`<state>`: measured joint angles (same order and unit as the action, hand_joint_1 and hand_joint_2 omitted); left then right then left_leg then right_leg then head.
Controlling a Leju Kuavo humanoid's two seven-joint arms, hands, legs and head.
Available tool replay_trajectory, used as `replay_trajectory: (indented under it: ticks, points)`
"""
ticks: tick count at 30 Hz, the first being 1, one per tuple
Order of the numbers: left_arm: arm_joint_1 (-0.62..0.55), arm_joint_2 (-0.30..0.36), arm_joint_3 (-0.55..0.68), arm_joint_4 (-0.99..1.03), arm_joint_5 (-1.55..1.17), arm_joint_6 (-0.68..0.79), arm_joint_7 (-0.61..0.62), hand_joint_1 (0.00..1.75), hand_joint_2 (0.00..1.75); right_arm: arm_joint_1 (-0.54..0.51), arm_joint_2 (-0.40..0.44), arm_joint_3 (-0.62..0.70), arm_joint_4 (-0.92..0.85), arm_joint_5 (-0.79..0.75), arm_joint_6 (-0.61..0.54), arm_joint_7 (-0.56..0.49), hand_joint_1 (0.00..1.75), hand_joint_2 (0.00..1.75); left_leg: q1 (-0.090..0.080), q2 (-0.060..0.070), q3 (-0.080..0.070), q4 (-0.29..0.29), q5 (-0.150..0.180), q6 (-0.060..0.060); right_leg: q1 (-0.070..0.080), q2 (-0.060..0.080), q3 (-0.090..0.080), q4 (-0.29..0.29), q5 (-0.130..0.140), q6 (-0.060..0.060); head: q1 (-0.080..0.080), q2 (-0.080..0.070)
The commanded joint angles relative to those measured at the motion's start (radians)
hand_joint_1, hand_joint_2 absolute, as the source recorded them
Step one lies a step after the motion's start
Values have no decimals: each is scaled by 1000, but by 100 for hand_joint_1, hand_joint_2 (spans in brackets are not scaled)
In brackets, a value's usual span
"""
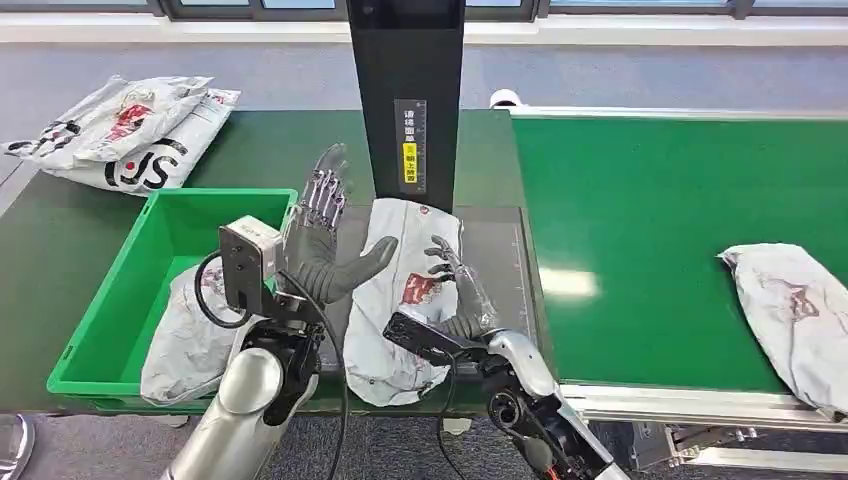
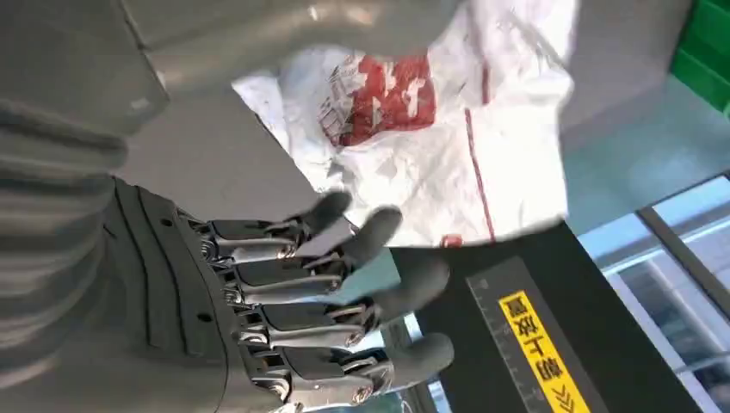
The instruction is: Moved the parcel from conveyor to table for the left to box.
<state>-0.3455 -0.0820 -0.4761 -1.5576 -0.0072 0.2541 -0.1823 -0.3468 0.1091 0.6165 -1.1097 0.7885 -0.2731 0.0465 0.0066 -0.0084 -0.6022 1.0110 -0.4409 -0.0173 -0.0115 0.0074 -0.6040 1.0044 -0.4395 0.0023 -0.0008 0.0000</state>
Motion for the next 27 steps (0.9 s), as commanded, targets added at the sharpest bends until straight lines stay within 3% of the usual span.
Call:
replay_trajectory:
  ticks: [1,2,14,17,24,26,27]
  points:
    - [0,41,-16,18,-7,23,5,0,175,-9,-45,-70,-94,-18,-60,4,0,175,0,0,1,-1,0,0,0,-1,2,-1,-1,0,0,0]
    - [10,39,-10,10,-10,31,3,0,175,9,-46,-118,-148,-18,-117,2,0,175,0,-1,1,-1,0,1,0,-2,2,-1,0,0,0,0]
    - [13,39,-8,8,-12,35,4,0,175,27,-40,-145,-179,-24,-129,-10,0,175,0,-1,1,-1,0,0,0,-2,2,-1,0,0,0,0]
    - [28,39,2,4,-49,52,17,0,175,92,-38,-252,-328,-87,-272,-105,0,175,0,-1,1,-1,0,0,0,-2,1,-1,-1,0,0,0]
    - [25,44,4,85,-314,108,81,0,175,240,-45,-389,-598,-128,-425,-269,0,175,-1,-4,1,-1,0,1,-1,-5,3,-1,-2,0,0,0]
    - [-3,48,-16,152,-382,56,140,0,175,250,-14,-435,-620,-126,-425,-316,0,175,0,-4,1,-1,-1,1,-1,-4,2,-1,-2,0,0,0]
    - [-78,49,-93,282,-485,-65,222,0,175,243,32,-521,-631,-100,-425,-336,0,175,0,-5,2,-2,-1,1,-1,-6,3,-2,-2,0,0,0]
